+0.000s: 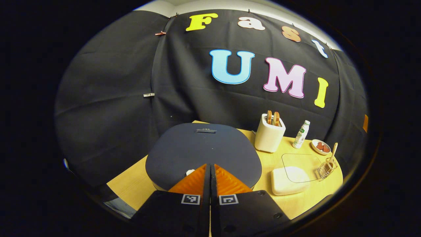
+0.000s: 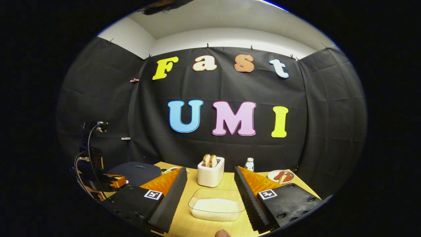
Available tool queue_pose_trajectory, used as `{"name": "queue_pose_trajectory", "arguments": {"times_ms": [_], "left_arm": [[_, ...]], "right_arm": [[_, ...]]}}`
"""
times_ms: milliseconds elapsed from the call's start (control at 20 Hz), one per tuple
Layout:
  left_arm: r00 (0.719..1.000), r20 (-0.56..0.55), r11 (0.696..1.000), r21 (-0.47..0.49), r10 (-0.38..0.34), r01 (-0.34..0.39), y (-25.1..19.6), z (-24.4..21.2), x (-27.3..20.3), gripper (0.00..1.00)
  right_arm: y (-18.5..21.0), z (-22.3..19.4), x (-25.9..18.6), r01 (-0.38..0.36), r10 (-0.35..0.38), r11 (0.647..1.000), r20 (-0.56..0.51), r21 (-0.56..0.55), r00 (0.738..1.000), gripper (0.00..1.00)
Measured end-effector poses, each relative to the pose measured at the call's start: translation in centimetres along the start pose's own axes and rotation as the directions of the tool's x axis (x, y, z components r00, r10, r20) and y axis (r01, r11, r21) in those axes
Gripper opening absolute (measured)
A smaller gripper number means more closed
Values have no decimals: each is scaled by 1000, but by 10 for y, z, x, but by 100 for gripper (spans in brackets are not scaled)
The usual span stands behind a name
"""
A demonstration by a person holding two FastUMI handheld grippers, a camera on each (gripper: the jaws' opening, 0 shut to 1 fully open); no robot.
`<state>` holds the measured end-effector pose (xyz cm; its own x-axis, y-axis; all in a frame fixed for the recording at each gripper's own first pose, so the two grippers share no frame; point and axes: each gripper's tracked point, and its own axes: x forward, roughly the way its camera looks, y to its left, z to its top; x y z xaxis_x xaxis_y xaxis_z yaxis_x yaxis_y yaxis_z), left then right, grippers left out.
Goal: Close the left gripper, press the button to open the rice cooker; take a wooden spoon from the chopstick holder with the right hand, scoop a spoonful of rice and pour it into the rice cooker, then put the wooden spoon back into the chopstick holder.
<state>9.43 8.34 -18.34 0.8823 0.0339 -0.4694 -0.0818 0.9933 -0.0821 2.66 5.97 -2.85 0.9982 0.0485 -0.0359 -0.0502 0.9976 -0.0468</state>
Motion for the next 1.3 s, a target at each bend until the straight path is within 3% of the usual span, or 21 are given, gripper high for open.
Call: {"name": "queue_pose_trajectory", "arguments": {"times_ms": [100, 300, 350, 450, 550, 850, 1150, 1300], "left_arm": [[998, 66, 1000, 21, -12, 11, -7, 17, -9, 8], [987, 158, 995, 92, -41, 26, -25, 54, -27, 40], [983, 178, 994, 106, -52, 33, -31, 62, -31, 58], [975, 214, 991, 126, -63, 37, -37, 76, -39, 79], [964, 260, 987, 159, -60, 18, -39, 89, -48, 89], [952, 303, 987, 158, -49, 1, -40, 99, -65, 97], [939, 341, 987, 158, -44, -11, -50, 112, -81, 97], [942, 334, 988, 153, -22, -31, -54, 114, -83, 97]], "right_arm": [[-2, 3, 0, 8, -8, 1000, 2, 12, 1000, 90], [-5, 3, -2, 9, -10, 1000, 4, 4, 1000, 90], [-6, 5, -2, 10, -10, 1000, 5, 4, 1000, 90], [-7, 5, -2, 8, -8, 1000, 8, 6, 1000, 90], [-9, 5, -1, 6, -6, 1000, 7, 6, 1000, 90], [-28, 1, 5, 17, -17, 1000, 2, 6, 1000, 90], [-78, -19, 28, 54, -55, 998, -32, -26, 998, 90], [-122, -33, 46, 102, -104, 994, -54, -40, 993, 90]]}}
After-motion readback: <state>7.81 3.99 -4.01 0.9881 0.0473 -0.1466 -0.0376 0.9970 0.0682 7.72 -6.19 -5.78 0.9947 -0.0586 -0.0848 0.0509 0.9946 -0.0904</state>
